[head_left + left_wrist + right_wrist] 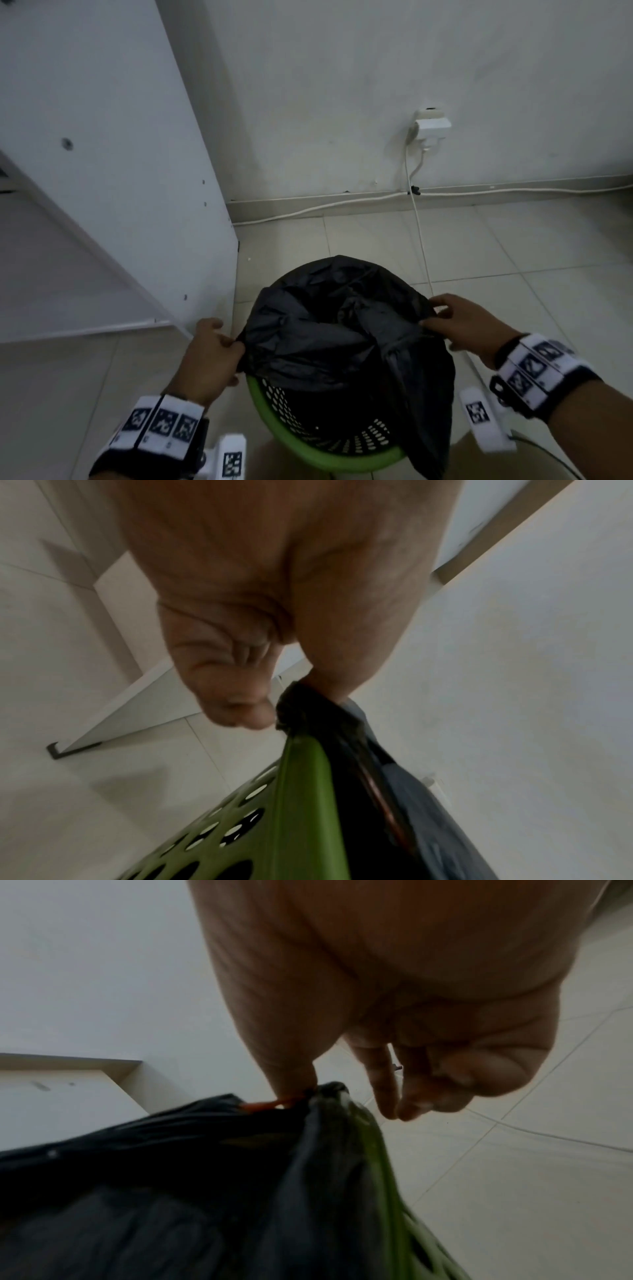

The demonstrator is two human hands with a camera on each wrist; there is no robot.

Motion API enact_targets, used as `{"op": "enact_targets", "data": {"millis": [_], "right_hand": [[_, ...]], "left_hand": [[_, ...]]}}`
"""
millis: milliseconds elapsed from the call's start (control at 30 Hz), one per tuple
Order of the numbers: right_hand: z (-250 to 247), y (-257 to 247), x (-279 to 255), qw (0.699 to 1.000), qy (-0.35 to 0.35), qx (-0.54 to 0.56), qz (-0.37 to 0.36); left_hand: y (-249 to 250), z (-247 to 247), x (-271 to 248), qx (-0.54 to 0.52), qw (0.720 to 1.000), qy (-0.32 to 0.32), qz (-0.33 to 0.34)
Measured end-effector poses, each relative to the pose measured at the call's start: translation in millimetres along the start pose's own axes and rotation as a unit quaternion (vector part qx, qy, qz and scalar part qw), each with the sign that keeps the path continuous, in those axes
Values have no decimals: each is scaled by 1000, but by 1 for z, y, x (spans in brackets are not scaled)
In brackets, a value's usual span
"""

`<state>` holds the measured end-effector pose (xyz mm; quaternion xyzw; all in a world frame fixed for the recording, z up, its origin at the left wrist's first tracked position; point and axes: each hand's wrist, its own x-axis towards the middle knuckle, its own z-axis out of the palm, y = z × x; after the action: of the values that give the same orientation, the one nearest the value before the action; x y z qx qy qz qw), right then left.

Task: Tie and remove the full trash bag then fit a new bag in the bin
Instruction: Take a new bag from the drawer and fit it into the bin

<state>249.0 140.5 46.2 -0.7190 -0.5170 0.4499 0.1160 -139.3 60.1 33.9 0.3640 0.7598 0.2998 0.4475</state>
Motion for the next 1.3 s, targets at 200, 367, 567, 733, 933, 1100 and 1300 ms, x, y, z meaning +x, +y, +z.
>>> {"op": "enact_targets", "data": {"millis": [200, 367, 567, 733, 933, 1100, 1300], "right_hand": [[15, 18, -18, 996, 74, 39, 6], [24, 10, -26, 977, 113, 180, -11], [30, 5, -15, 979, 159, 126, -24], [28, -9, -11, 974, 171, 145, -17], [25, -29, -20, 932, 100, 347, 25], [32, -38, -43, 900, 56, 421, 102], [47, -28, -52, 870, 19, 486, 81]], "left_hand": [[-2, 1, -30, -39, 993, -67, -86], [0, 9, -21, -93, 994, 36, -47], [7, 16, -1, -139, 983, 119, -16], [14, 14, 11, -234, 966, 107, -19], [28, 14, 14, -396, 910, 79, -94], [26, 12, 0, -475, 868, -74, -120], [7, 20, -28, -394, 910, -81, -101]]}}
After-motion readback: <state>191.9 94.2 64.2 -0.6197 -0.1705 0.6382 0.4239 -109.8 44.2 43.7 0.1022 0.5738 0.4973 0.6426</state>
